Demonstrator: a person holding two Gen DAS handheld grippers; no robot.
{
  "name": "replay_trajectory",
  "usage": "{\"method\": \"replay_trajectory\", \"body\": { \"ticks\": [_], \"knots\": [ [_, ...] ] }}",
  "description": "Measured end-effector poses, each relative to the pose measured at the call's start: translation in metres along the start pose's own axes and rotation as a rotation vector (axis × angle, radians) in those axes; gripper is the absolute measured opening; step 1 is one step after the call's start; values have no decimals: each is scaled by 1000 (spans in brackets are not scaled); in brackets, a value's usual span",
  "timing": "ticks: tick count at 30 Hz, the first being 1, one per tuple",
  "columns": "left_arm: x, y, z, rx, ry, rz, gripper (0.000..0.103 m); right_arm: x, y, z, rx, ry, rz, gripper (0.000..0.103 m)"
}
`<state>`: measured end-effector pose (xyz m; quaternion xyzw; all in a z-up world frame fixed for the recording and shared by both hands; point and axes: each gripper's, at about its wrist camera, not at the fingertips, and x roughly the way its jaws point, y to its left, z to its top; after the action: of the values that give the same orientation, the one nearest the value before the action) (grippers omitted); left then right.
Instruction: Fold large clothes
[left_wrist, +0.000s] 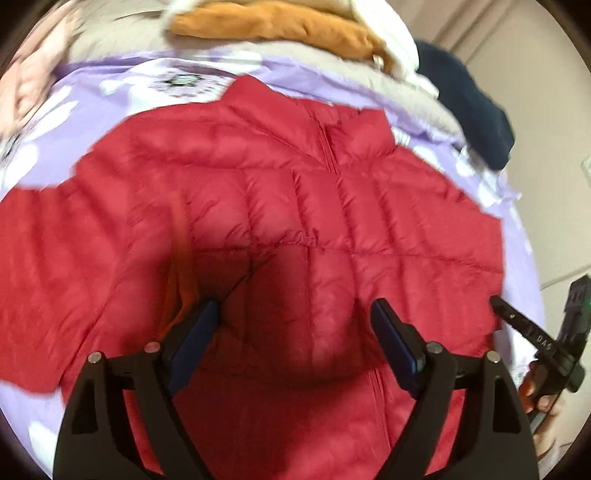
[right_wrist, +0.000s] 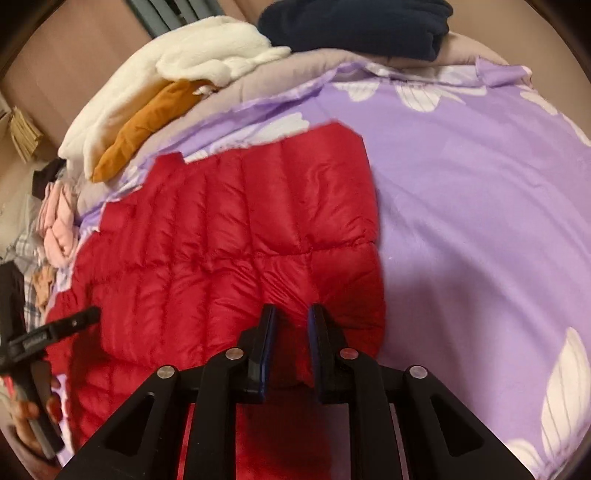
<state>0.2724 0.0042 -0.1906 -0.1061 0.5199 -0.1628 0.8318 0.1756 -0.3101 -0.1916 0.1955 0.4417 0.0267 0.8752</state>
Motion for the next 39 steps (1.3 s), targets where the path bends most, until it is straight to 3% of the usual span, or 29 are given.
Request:
{"method": "replay_trajectory", "body": {
  "ticks": [1, 4, 7, 12, 17, 19, 22, 27, 32, 39],
  "knots": [
    [-12, 6, -5, -22, -23, -19, 93, -9, 4, -5, -6, -12, 9, 31],
    [-58, 39, -29, -109, -118, -34, 103, -29, 16, -15, -11, -61, 33, 38],
    [-98, 90, -55, -231, -175, -34, 103, -43, 29, -30, -17, -68, 101, 38],
    [-154, 200, -97, -530, -272, -4, 103, -54, 70, -50, -89, -80, 170, 40],
    [-190, 291, -132, -821, -420, -10, 103, -58, 101, -61, -138, -70, 240, 40],
    [-195, 316, -140, -907, -475, -52, 103, -59, 108, -64, -151, -66, 253, 41],
    [-198, 341, -146, -985, -539, -137, 103, -55, 117, -69, -150, -56, 261, 44],
    [-188, 382, -148, -1102, -567, -301, 103, -47, 130, -73, -153, -20, 258, 44],
    [-184, 401, -144, -1155, -615, -338, 103, -49, 145, -77, -206, -10, 251, 44],
    [-189, 419, -125, -1144, -638, -257, 102, -43, 159, -79, -221, 1, 276, 44]
  ]
}}
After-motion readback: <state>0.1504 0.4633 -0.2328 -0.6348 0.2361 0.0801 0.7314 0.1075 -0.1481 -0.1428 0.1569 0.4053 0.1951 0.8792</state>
